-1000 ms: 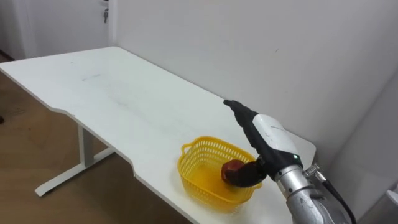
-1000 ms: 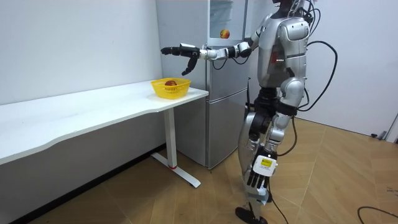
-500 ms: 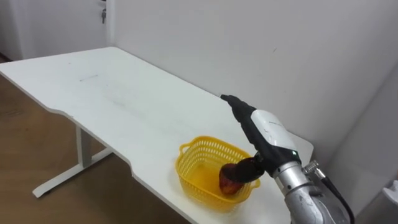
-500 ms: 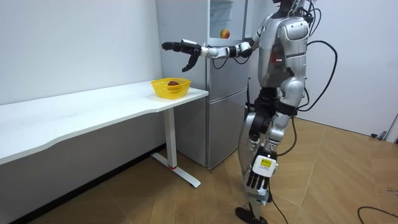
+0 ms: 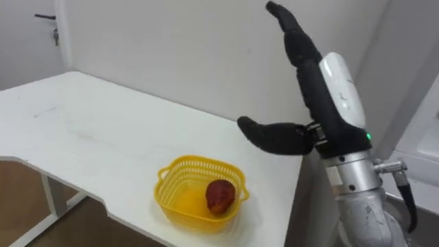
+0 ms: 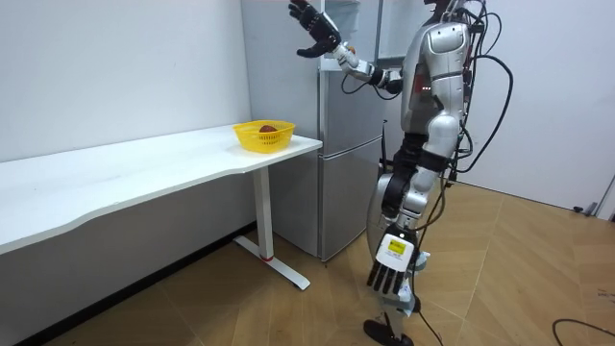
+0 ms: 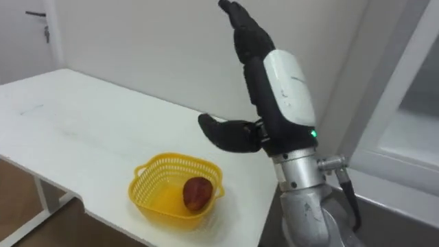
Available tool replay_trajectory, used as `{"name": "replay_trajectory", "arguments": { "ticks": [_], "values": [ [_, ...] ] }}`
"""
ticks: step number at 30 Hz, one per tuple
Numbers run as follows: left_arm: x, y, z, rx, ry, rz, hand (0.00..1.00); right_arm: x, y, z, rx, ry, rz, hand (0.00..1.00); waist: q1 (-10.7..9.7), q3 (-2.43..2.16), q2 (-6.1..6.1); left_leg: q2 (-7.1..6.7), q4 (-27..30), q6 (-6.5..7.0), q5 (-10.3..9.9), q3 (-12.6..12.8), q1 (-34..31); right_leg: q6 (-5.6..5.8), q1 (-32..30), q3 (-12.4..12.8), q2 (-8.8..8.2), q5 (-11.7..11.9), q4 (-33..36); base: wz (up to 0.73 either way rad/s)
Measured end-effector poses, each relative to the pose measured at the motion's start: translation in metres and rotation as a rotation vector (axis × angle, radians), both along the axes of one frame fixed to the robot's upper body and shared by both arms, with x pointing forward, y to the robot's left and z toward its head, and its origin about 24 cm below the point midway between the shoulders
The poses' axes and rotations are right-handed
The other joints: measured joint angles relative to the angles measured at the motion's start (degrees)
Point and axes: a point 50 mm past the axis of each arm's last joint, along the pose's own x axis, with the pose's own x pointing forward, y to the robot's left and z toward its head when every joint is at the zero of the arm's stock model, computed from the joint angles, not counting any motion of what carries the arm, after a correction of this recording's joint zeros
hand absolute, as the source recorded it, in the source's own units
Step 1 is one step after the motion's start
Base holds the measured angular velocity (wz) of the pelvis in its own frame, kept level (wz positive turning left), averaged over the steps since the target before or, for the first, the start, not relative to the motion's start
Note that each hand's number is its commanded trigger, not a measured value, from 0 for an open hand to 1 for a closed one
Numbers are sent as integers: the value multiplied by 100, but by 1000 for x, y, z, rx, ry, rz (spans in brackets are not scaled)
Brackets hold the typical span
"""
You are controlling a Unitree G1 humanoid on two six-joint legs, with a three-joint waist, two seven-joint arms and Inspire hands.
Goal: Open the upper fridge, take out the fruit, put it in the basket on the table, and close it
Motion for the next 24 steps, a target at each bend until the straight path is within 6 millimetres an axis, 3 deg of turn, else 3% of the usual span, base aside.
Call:
{"name": "replay_trajectory", "arguments": {
  "ticks": [5, 9, 11, 24],
  "values": [
    [-6, -10, -4, -25, 2, 6, 0, -23, -8, 9, 73, -105, -3, 0, -302, -33, 113, 25, -43, 4, 6, 202, 96, -17, -33, 160, 17, 14, 26, -20],
    [-9, -11, -4, -29, 6, 7, 0, -37, -8, 16, 88, -180, 18, 0, -438, -31, 169, 55, -99, 4, 6, 372, 194, -18, -38, 340, 60, 15, 42, -20],
    [-10, -11, -4, -29, 7, 7, 0, -43, -8, 20, 92, -226, 21, 0, -510, -6, 208, 80, -136, 3, 5, 480, 281, -18, -50, 442, 79, 15, 106, -22],
    [-12, -16, -6, -45, 12, -8, 0, -56, -29, 33, 168, -372, -66, 0, -920, -19, 288, 107, -218, 0, 2, 703, 417, -34, -60, 635, 119, 25, 114, -10]
  ]
}}
